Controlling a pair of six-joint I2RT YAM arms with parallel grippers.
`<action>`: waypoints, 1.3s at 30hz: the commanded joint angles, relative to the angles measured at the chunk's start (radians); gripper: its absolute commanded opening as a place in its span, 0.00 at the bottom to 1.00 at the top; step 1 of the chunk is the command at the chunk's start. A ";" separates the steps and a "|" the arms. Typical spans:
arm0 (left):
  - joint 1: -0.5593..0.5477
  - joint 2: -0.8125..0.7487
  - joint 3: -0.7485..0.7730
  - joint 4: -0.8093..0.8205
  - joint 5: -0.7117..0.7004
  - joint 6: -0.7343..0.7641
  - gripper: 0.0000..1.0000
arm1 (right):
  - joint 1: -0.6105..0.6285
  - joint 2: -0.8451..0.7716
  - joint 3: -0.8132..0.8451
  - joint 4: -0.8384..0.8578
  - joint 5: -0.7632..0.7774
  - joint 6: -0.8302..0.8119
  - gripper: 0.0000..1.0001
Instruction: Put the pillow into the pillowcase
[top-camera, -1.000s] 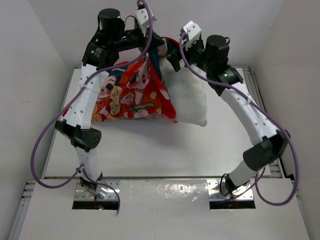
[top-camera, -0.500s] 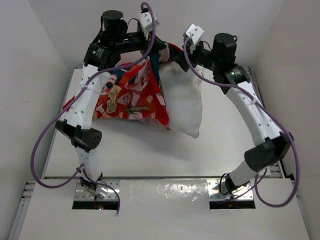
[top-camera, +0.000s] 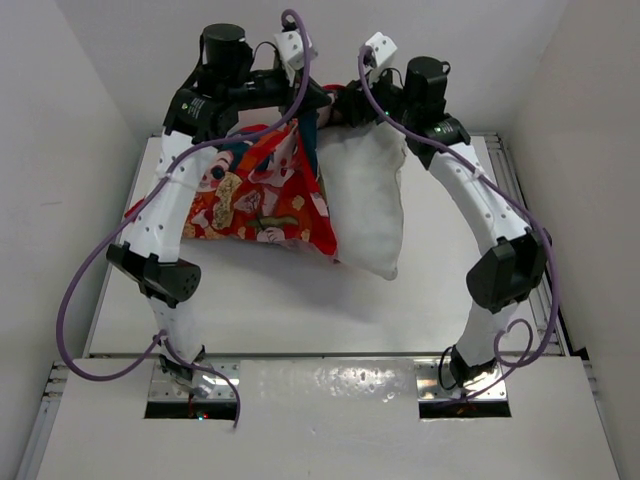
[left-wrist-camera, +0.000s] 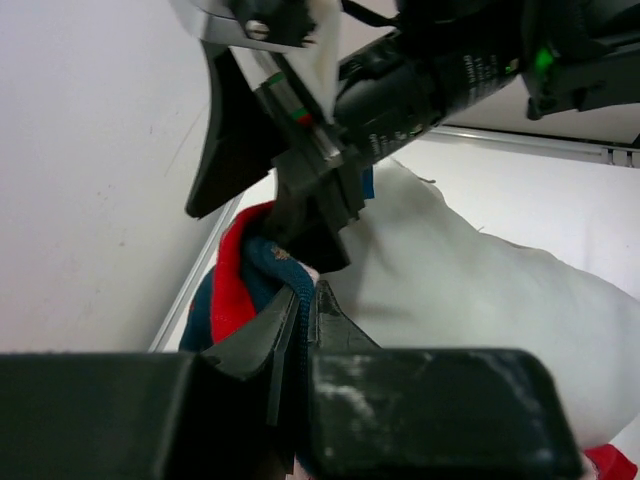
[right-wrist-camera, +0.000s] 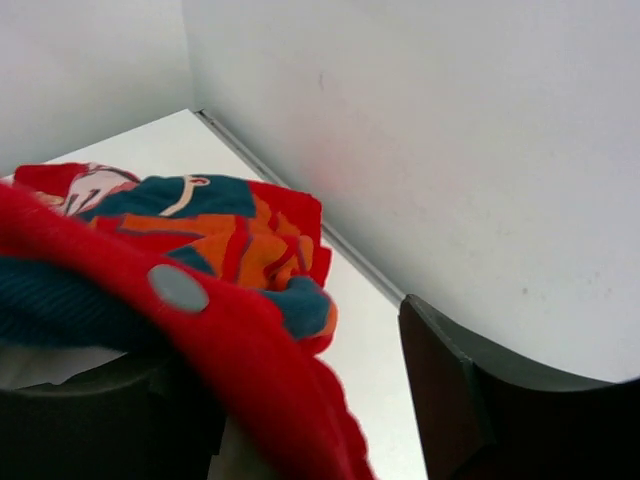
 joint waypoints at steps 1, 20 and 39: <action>-0.002 -0.082 0.020 0.085 0.050 -0.003 0.00 | -0.015 0.083 0.105 -0.002 0.031 -0.012 0.64; 0.189 -0.142 -0.131 0.165 -0.214 0.114 0.00 | -0.169 -0.131 -0.007 0.051 0.039 0.316 0.00; -0.013 -0.208 -0.283 -0.139 0.073 0.215 1.00 | 0.187 0.155 0.484 0.465 0.896 0.185 0.00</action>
